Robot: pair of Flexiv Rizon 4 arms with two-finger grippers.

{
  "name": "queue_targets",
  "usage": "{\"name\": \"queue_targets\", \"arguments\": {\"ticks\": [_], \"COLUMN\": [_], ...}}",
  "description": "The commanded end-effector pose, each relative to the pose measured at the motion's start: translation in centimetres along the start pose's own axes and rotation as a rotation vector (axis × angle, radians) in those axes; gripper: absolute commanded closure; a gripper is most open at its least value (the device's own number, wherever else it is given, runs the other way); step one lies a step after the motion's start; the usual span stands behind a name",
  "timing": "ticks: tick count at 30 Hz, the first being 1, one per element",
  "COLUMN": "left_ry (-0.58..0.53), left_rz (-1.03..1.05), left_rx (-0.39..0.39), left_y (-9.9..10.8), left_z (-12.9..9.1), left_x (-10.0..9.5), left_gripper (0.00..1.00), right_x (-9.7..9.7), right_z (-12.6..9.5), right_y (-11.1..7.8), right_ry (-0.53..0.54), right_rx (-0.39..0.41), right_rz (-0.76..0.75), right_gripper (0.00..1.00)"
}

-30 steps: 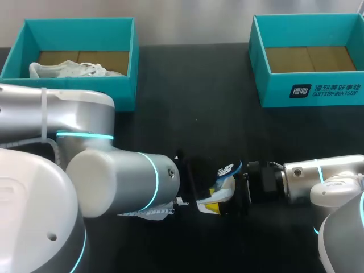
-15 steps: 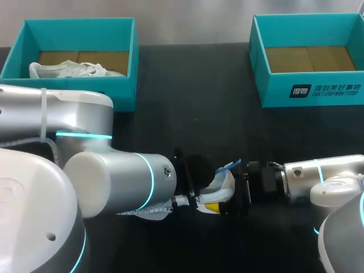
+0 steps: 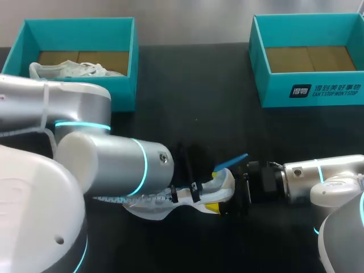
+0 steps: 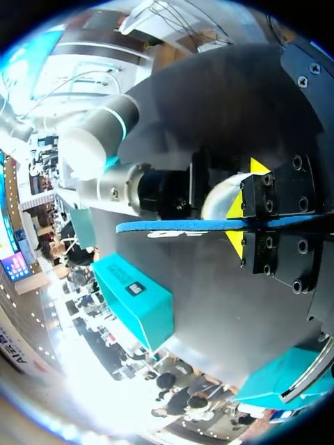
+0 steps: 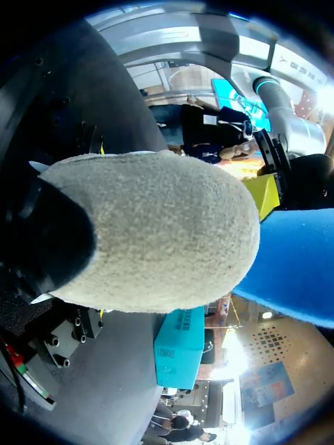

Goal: Take the shoe out of the shoebox, open the shoe tongue, remove and reinsert the insole, then place the shoe into the shoebox

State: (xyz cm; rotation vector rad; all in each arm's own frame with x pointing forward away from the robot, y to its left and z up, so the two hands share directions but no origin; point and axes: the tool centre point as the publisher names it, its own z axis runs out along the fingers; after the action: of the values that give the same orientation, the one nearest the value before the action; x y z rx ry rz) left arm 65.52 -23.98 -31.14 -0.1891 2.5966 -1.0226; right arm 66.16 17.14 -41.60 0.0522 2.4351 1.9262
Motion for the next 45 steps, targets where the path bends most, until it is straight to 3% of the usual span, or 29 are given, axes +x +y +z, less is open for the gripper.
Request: {"name": "queue_targets", "arguments": {"ticks": [1,23,34,38,45], "left_ry": [0.074,0.403,0.587,0.672,0.812], "left_rz": [-0.020,-0.129,-0.147,-0.137,-0.075], "left_rx": [-0.006,0.039,0.054,0.111,0.292], "left_y": [-1.3,-8.0,-11.5,-13.3,-16.1], "left_z": [-0.1,-2.5,-4.5,-6.0,-10.3], "left_x": [-0.7,0.0,-0.8,-1.5,-3.2], "left_gripper": [1.00,1.00,1.00,1.00,1.00], "right_x": [0.1,0.1,0.1,0.1,0.1], "right_z": [0.0,0.0,0.0,0.0,0.0], "right_y": [0.1,0.1,0.1,0.1,0.1], "right_ry": [0.000,0.000,0.000,0.000,0.000], "right_rx": [0.005,0.005,0.005,0.005,0.005], "right_rz": [0.000,0.000,0.000,0.000,0.000], "right_gripper": [1.00,1.00,1.00,1.00,1.00]}}
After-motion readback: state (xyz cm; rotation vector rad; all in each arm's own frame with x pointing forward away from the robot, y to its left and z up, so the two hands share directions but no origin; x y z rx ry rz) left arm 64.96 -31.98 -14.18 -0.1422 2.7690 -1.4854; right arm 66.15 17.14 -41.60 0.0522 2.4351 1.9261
